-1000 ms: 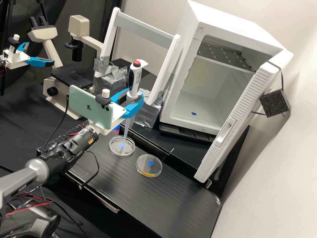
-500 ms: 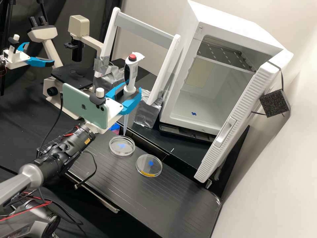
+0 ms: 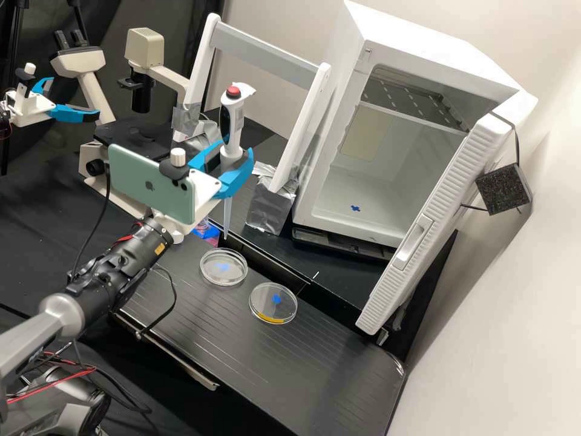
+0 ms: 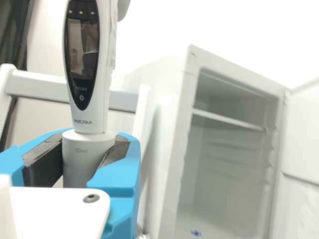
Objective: Use the pipette
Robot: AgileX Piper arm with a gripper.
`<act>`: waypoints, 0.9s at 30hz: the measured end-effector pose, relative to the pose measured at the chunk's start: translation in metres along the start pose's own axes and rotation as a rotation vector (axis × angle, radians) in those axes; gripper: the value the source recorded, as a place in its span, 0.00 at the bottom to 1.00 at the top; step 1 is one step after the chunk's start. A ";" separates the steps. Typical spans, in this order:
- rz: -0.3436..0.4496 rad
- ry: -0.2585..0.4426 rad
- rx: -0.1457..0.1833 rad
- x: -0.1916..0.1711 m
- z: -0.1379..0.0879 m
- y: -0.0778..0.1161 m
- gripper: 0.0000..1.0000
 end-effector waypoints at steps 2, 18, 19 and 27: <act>-0.026 0.027 0.012 0.014 -0.008 0.002 0.00; -0.301 0.132 -0.021 0.120 -0.074 0.017 0.00; -0.303 0.128 -0.003 0.128 -0.078 0.020 0.00; -0.324 0.073 -0.021 0.177 -0.086 0.019 0.00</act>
